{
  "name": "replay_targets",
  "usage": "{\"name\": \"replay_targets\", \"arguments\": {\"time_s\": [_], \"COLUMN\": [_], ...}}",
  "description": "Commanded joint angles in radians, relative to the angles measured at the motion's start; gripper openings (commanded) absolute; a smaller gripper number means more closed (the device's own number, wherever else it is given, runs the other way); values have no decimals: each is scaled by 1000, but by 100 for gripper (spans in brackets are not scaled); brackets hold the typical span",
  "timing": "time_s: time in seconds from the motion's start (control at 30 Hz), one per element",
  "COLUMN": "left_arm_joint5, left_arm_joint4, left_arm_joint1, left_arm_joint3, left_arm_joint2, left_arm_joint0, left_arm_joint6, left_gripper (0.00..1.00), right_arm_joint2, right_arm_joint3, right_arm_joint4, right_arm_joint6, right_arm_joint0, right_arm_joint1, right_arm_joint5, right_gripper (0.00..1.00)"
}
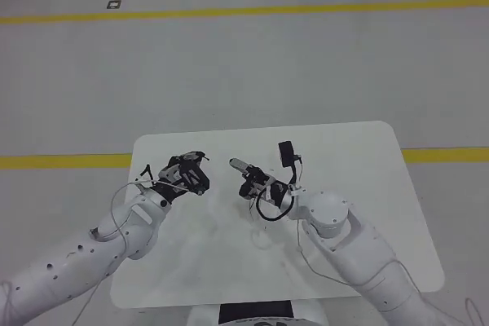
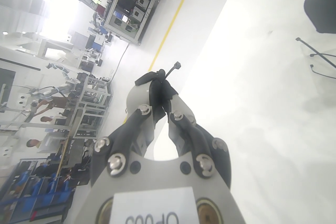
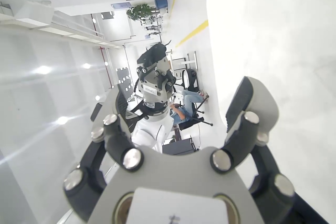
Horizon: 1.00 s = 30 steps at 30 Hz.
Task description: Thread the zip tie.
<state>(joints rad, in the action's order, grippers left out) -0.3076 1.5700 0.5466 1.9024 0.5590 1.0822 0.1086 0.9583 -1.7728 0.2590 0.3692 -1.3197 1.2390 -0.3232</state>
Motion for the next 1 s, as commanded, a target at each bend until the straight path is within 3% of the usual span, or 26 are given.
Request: {"name": "replay_targets", "arguments": {"time_s": [0.0, 0.4, 0.83, 0.87, 0.9, 0.97], "left_arm_joint5": [9, 50, 50, 50, 50, 50], "left_arm_joint4": [-3, 0, 0, 0, 0, 0], "left_arm_joint1": [3, 39, 39, 39, 39, 39], "left_arm_joint3": [-2, -11, -11, -11, -11, -11], "left_arm_joint2": [2, 11, 11, 11, 11, 11], "left_arm_joint0": [1, 10, 10, 10, 10, 10], "left_arm_joint6": [-6, 0, 0, 0, 0, 0], "left_gripper": [0, 0, 0, 0, 0, 0], "right_arm_joint2": [-1, -69, -71, -72, -73, -78], "right_arm_joint3": [-1, 53, 75, 78, 81, 89], "right_arm_joint4": [2, 37, 33, 38, 42, 42], "right_arm_joint6": [-7, -47, -116, -116, -116, -114], "right_arm_joint0": [4, 87, 63, 62, 61, 60], "right_arm_joint1": [2, 35, 44, 45, 47, 49], "right_arm_joint5": [3, -15, 8, 16, 28, 42], "right_gripper": [100, 100, 100, 61, 47, 38]}}
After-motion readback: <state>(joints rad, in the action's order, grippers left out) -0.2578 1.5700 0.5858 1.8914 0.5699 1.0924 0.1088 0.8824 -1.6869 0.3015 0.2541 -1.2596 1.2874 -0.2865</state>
